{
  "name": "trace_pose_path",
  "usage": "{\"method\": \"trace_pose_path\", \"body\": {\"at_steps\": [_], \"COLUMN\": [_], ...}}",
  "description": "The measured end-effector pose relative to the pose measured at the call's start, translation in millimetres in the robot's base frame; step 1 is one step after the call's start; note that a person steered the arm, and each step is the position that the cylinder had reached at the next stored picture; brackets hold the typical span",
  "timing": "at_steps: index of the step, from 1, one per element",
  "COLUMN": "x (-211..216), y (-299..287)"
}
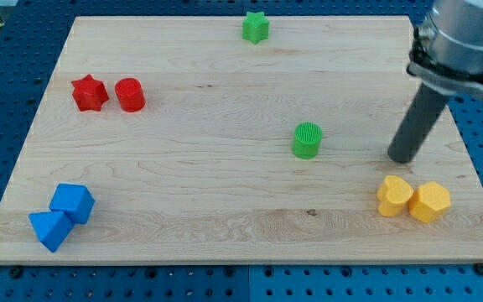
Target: Move the green circle closer to the green star
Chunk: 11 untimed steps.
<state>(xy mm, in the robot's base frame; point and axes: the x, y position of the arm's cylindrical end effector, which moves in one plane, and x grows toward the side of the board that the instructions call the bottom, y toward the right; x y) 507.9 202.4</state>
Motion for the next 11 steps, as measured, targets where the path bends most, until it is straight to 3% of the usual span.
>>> {"method": "trace_pose_path", "body": {"at_steps": [1, 4, 11], "x": [20, 20, -9], "y": [-6, -29, -132]}}
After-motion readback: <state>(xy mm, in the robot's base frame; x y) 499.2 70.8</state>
